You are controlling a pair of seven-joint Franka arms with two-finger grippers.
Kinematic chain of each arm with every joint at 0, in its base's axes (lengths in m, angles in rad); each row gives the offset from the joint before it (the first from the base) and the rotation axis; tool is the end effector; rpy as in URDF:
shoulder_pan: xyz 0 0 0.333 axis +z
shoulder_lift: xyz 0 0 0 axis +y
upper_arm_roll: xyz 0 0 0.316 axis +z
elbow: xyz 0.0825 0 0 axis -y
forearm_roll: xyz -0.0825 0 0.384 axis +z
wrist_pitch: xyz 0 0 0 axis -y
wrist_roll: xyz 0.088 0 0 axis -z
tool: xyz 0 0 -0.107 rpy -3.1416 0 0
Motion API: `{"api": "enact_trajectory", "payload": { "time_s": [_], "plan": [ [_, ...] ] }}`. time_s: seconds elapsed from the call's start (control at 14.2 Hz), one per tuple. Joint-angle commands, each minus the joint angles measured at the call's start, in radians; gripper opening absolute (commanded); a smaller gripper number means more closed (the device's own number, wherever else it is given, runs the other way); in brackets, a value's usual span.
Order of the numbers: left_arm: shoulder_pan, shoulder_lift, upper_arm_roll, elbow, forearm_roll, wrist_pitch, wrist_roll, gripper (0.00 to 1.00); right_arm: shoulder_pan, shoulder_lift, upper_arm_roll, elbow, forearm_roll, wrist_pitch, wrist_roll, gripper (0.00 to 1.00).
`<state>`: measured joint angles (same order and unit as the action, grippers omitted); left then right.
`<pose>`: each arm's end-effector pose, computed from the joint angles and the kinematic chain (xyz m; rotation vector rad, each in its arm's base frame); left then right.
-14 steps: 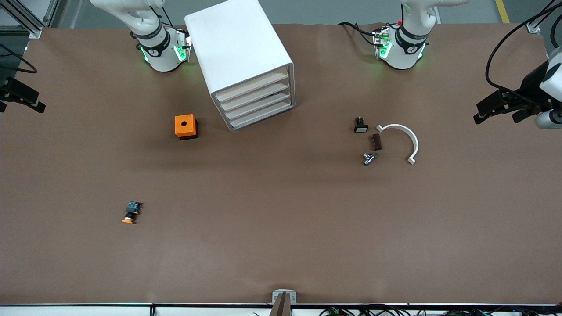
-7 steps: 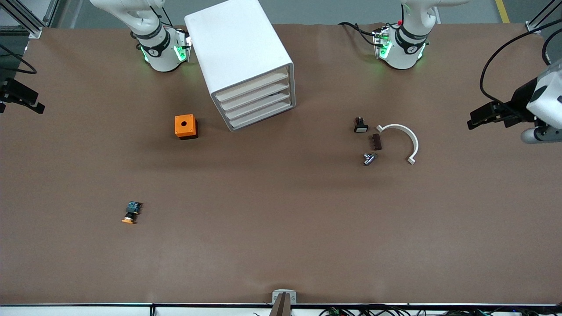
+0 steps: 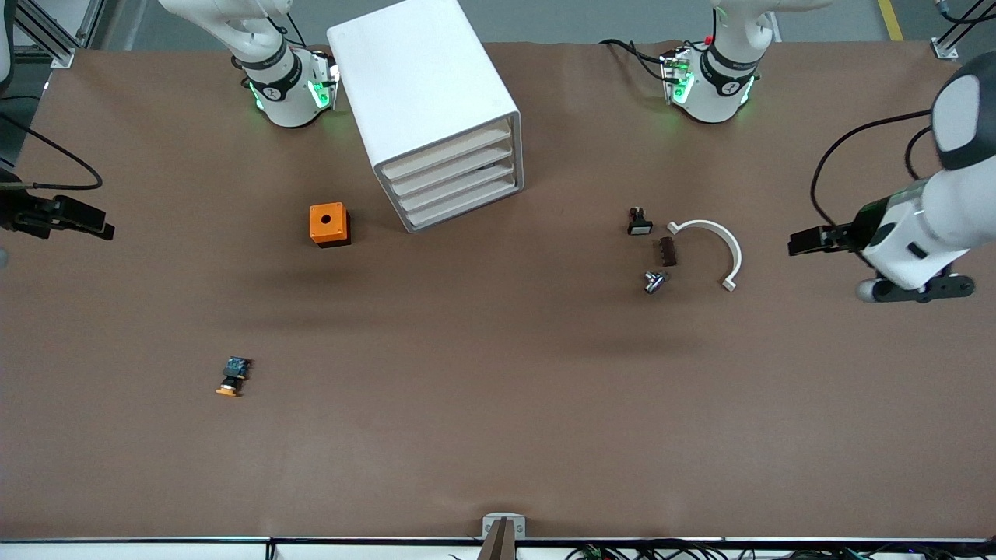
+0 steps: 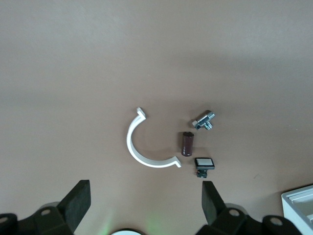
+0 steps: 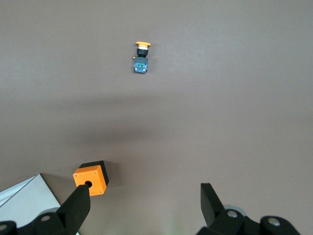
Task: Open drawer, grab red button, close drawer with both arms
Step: 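Reach the left gripper to the cabinet's drawer handle and grip it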
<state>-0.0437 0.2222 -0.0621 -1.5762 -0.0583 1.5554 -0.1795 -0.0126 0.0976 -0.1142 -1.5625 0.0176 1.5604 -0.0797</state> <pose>0.5988 -0.0668 0.4922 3.0782 0.1228 -0.3876 0.5755 -0.0685 0.5725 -3.1203 0.0746 0.1529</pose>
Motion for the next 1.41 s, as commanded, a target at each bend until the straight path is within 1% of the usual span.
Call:
{"api": "enact_trajectory", "payload": {
  "time_s": [0.0, 0.14, 0.21, 0.42, 0.56, 0.63, 0.99, 1.13, 1.27, 1.34],
  "plan": [
    [-0.102, 0.049, -0.002, 0.019, 0.006, -0.020, -0.176, 1.00, -0.027, 0.071, 0.004, 0.021, -0.004, 0.023, -0.012, 1.00],
    [-0.169, 0.083, -0.013, 0.022, 0.000, -0.020, -0.300, 1.00, -0.033, 0.071, 0.004, 0.021, -0.004, 0.024, -0.014, 1.00],
    [-0.200, 0.100, -0.016, 0.022, -0.024, -0.020, -0.361, 1.00, -0.029, 0.071, 0.004, 0.019, -0.007, 0.024, -0.005, 1.00],
    [-0.284, 0.161, -0.018, 0.022, -0.162, -0.018, -0.562, 1.00, -0.027, 0.071, 0.004, 0.021, -0.008, 0.024, 0.001, 1.00],
    [-0.347, 0.206, -0.018, 0.028, -0.253, -0.017, -0.749, 1.00, -0.024, 0.071, 0.004, 0.019, 0.004, 0.018, 0.009, 1.00],
    [-0.373, 0.241, -0.018, 0.050, -0.296, -0.015, -0.844, 1.00, -0.024, 0.071, 0.005, 0.019, 0.007, 0.017, 0.038, 1.00],
    [-0.446, 0.376, -0.022, 0.133, -0.521, -0.017, -1.305, 1.00, -0.009, 0.068, 0.010, 0.013, 0.008, 0.001, 0.178, 1.00],
    [-0.455, 0.433, -0.034, 0.162, -0.609, -0.017, -1.485, 1.00, 0.006, 0.067, 0.010, 0.010, 0.010, 0.000, 0.202, 1.00],
    [-0.453, 0.469, -0.062, 0.171, -0.684, -0.018, -1.648, 1.00, 0.023, 0.064, 0.011, 0.007, 0.010, -0.006, 0.288, 1.00],
    [-0.453, 0.483, -0.065, 0.171, -0.716, -0.023, -1.711, 1.00, 0.040, 0.062, 0.011, 0.007, 0.010, -0.019, 0.319, 1.00]
  ]
}}
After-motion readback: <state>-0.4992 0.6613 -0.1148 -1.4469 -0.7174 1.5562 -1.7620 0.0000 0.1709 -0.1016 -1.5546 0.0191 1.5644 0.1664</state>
